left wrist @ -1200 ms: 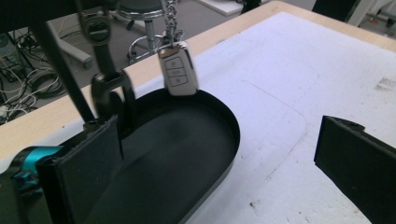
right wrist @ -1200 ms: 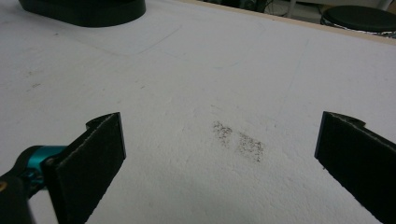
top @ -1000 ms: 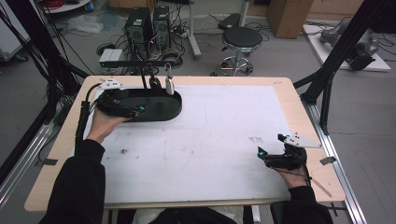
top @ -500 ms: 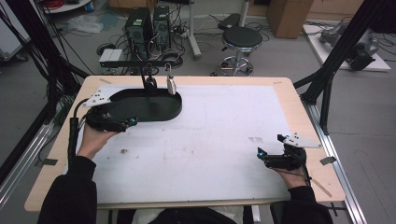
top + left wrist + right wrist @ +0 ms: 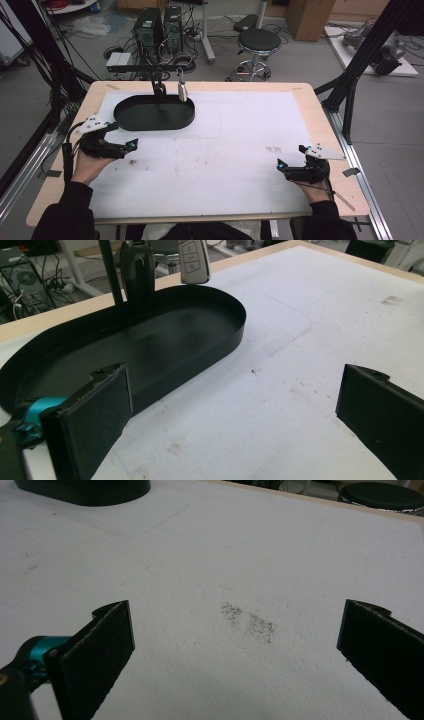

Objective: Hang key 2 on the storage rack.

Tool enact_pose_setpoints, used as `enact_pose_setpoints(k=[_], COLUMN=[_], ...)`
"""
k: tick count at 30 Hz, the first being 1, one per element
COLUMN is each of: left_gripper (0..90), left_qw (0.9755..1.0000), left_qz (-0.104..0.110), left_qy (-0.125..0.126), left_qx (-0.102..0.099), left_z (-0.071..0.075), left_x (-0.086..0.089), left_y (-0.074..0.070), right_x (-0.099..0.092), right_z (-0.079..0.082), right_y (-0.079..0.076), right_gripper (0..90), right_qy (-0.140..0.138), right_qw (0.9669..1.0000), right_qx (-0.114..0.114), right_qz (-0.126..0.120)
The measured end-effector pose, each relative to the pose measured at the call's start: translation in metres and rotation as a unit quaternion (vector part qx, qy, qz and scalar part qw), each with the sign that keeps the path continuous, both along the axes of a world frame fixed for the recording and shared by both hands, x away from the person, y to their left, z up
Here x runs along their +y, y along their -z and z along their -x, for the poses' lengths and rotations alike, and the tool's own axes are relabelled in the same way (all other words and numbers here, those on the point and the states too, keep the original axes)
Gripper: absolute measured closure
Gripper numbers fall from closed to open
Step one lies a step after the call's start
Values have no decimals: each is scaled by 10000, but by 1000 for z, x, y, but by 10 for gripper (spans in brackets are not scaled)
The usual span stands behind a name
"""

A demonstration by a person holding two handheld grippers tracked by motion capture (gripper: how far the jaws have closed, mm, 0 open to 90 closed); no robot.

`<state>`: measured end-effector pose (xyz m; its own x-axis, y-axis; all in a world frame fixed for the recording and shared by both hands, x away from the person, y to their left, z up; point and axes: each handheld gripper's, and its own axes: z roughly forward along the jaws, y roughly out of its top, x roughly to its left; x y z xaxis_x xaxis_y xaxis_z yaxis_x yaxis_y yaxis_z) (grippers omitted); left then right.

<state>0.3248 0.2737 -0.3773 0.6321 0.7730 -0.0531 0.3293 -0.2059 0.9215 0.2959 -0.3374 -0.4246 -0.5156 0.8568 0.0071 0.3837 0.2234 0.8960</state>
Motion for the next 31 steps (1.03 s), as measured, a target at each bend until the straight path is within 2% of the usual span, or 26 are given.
enact_pose_setpoints(k=[11,14,19,26,31], left_gripper=[20,20,20,20,20], left_qw=[10000,9998,9992,9983,9977], left_qz=[83,152,255,199,184], left_qy=[-2,-102,-315,-551,-644], left_qx=[-34,-81,-35,-24,86], left_z=[29,36,45,57,61], left_x=[15,20,32,43,46], left_y=[21,26,37,44,52], right_x=[1,1,-1,-1,-1], right_z=[1,1,2,3,3], right_y=[0,1,1,2,2], right_gripper=[10,10,10,10,10], right_qy=[-23,-25,-2,16,20], right_qw=[10000,10000,10000,10000,10000], right_qx=[3,30,31,28,48], right_qz=[8,0,17,24,8])
